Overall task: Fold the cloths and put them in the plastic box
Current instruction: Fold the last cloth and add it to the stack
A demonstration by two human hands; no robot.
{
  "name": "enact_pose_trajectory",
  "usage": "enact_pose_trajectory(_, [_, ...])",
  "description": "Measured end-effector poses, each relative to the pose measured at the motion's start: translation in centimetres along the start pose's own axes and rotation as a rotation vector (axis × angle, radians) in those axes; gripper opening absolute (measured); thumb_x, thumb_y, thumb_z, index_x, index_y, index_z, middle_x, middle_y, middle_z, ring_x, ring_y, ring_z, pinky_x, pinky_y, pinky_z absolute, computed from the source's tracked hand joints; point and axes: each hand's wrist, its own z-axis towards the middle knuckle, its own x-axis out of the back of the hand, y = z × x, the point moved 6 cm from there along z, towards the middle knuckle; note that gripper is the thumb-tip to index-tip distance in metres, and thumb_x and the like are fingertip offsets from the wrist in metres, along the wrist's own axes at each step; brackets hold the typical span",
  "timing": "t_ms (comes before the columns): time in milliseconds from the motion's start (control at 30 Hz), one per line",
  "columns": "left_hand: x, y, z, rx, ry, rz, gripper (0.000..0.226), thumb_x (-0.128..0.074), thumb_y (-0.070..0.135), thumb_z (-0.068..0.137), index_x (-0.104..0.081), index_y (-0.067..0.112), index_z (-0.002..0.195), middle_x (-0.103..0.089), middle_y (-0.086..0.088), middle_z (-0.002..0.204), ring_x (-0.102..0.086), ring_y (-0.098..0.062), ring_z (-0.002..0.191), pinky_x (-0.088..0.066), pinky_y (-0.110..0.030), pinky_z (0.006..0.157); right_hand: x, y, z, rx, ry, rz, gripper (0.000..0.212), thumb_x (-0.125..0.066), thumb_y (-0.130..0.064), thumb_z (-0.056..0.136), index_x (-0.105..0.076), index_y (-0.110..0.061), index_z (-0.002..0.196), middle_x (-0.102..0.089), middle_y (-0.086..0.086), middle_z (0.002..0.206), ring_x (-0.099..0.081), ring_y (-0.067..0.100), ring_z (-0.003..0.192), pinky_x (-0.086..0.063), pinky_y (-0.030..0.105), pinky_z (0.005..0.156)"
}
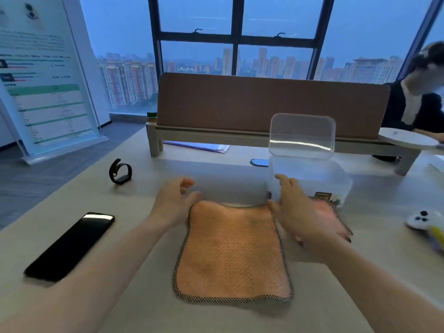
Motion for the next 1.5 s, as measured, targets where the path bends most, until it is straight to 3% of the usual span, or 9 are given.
enact_pose_trajectory(200, [-5.8, -2.4, -3.6, -0.314, -0.496, 0.565, 0.073, -0.032, 0.068, 0.098, -0.021, 0.035, 0.161, -0.022, 0.009, 0.168, -0.018, -0.013, 0.155, -0.012, -0.031, 0.126, -7.5, -1.4, -4.2, 0.35, -0.331, -0.218, 0.075, -0.03, -0.068, 0.098, -0.01, -0.032, 0.161, -0.008, -0.008, 0.17, -0.002, 0.014, 0.157, -0.009, 0.045, 0.128])
enact_pose_trajectory(333, [-5.4, -3.1, -3.2, -0.307, -0.498, 0.582, 0.084, -0.011, 0.08, 0.087, -0.008, 0.041, 0.162, -0.003, 0.012, 0.172, 0.003, -0.008, 0.157, 0.001, -0.037, 0.129, -8.1, -0.7, -4.4, 0.333, -0.378, -0.222, 0.076, -0.019, -0.07, 0.098, 0.0, -0.034, 0.162, 0.008, -0.01, 0.171, 0.016, 0.009, 0.155, 0.011, 0.036, 0.126])
enact_pose_trajectory(600, [1.2, 0.3, -10.9, -0.516, -0.596, 0.223, 0.022, -0.085, 0.044, 0.076, -0.067, 0.033, 0.083, -0.065, 0.019, 0.091, -0.063, -0.005, 0.094, -0.046, -0.019, 0.081, 1.0, 0.2, -10.6, 0.579, -0.186, 0.033, 0.033, -0.068, -0.059, 0.087, -0.062, -0.037, 0.111, -0.055, -0.025, 0.117, -0.058, -0.001, 0.112, -0.049, 0.025, 0.097])
enact_pose_trajectory(867, [1.1, -0.7, -12.9, -0.671, -0.515, 0.469, 0.011, -0.05, 0.041, 0.1, -0.058, 0.037, 0.093, -0.059, 0.022, 0.092, -0.058, 0.001, 0.081, -0.051, -0.02, 0.072, -0.6, 2.3, -13.0, 0.608, -0.262, -0.166, 0.015, -0.064, -0.031, 0.089, -0.059, -0.038, 0.101, -0.058, -0.025, 0.103, -0.056, -0.004, 0.092, -0.052, 0.023, 0.079])
enact_pose_trajectory(967, [1.0, -1.0, -13.4, -0.624, -0.414, 0.463, 0.047, -0.016, 0.063, 0.1, -0.051, 0.031, 0.102, -0.064, 0.012, 0.091, -0.059, -0.004, 0.076, -0.053, -0.024, 0.069, -0.7, 2.5, -13.2, 0.614, -0.203, -0.175, 0.028, -0.061, -0.011, 0.089, -0.053, -0.034, 0.103, -0.055, -0.022, 0.098, -0.053, -0.001, 0.084, -0.047, 0.019, 0.072])
enact_pose_trajectory(1067, [1.9, -1.1, -13.9, -0.553, -0.398, 0.35, 0.008, -0.043, 0.046, 0.101, -0.045, 0.039, 0.099, -0.063, 0.018, 0.09, -0.06, -0.002, 0.079, -0.051, -0.021, 0.071, -0.3, 3.2, -13.9, 0.544, -0.166, -0.097, 0.037, -0.059, -0.006, 0.088, -0.049, -0.038, 0.104, -0.056, -0.026, 0.096, -0.056, -0.002, 0.083, -0.05, 0.021, 0.072])
enact_pose_trajectory(1233, [4.1, 0.5, -12.8, -0.391, -0.354, 0.057, 0.03, -0.074, 0.005, 0.089, -0.056, 0.028, 0.096, -0.07, 0.007, 0.085, -0.066, -0.012, 0.077, -0.053, -0.022, 0.072, 2.3, 1.8, -12.3, 0.428, -0.047, 0.189, 0.024, -0.066, -0.009, 0.095, -0.063, -0.031, 0.085, -0.067, -0.015, 0.078, -0.065, 0.003, 0.075, -0.051, 0.019, 0.07])
enact_pose_trajectory(1400, [3.7, 0.7, -6.5, -0.116, -0.193, -0.15, 0.009, -0.069, 0.016, 0.096, -0.068, 0.021, 0.088, -0.071, 0.003, 0.068, -0.06, -0.006, 0.062, -0.049, -0.029, 0.07, 3.4, 0.3, -5.3, 0.192, 0.021, 0.127, 0.021, -0.064, -0.025, 0.097, -0.062, -0.029, 0.076, -0.064, -0.016, 0.06, -0.059, 0.002, 0.057, -0.047, 0.031, 0.061])
enact_pose_trajectory(1500, [2.2, -0.5, -3.2, -0.069, -0.125, -0.057, 0.01, -0.07, 0.028, 0.095, -0.073, 0.024, 0.086, -0.076, 0.007, 0.074, -0.069, -0.009, 0.072, -0.053, -0.032, 0.075, 3.0, -0.9, -3.1, 0.123, -0.045, -0.022, 0.013, -0.06, -0.031, 0.1, -0.07, -0.024, 0.096, -0.073, -0.007, 0.086, -0.064, 0.014, 0.076, -0.043, 0.021, 0.059])
